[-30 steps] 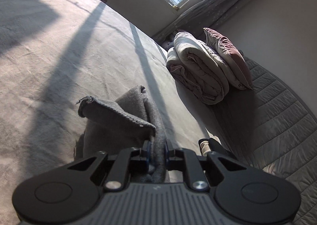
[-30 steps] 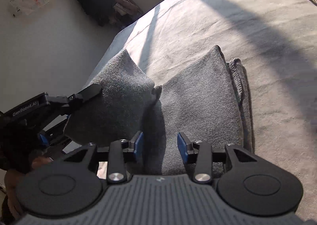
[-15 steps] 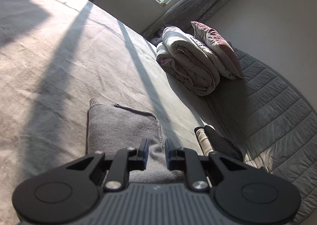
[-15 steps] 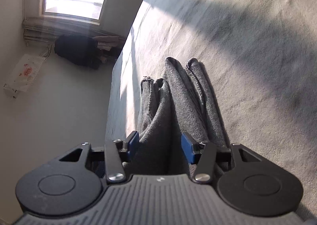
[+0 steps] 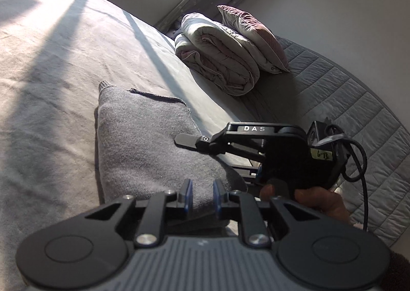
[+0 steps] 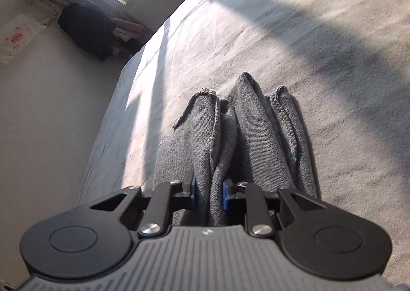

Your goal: Fold clothes

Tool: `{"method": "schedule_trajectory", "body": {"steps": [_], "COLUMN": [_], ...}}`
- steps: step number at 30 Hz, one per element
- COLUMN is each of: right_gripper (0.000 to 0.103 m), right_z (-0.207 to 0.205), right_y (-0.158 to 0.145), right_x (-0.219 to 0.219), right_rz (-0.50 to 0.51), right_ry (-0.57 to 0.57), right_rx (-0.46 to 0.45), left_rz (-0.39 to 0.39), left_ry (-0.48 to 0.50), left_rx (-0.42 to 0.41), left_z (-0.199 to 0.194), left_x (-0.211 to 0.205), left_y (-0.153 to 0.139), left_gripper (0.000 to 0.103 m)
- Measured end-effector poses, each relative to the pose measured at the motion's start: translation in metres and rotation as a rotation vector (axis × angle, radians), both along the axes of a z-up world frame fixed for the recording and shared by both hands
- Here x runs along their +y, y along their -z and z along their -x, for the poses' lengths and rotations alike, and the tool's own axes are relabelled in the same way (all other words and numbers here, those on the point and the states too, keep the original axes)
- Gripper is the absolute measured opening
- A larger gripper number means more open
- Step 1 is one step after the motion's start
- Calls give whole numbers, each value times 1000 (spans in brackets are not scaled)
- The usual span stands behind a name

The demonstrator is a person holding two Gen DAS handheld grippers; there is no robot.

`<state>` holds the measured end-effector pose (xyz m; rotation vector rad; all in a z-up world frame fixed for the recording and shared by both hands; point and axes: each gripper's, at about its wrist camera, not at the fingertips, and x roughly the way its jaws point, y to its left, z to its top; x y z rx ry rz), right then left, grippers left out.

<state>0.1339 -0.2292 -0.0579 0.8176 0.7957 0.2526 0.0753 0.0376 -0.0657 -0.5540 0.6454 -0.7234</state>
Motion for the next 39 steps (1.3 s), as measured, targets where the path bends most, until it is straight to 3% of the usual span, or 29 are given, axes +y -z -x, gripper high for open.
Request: {"method": "schedule_trajectory", "body": {"steps": [7,21,26,31,35,39], "right_gripper": [21,19,41,41,41,41], "right_z": [-2,18,25,28,24,14], "right_y": [-10,32,7,-14,-20,-25], "right_x": [-19,-66,-66,-62,-52,-42], "right_rz": [-119,-148,-58,28,116,220], "right_ry": [-9,74,58,44,19,-6], "right_rx": [-54,24,-9,-75,-131,-196], "left_rz": [39,-136,-153,-203,-304,-230], "left_ry": [-107,37,80,172,263,271], "left_rx": [-16,-21,-73,-100,-149,-165], "left_z": [-17,-23,-20,-15,-9,-19], "left_x": [33,-30,-43,-77,-96,-79], "left_y": [-9,16,3,4,7,-10], "left_gripper": [15,15,15,14,15,15]}}
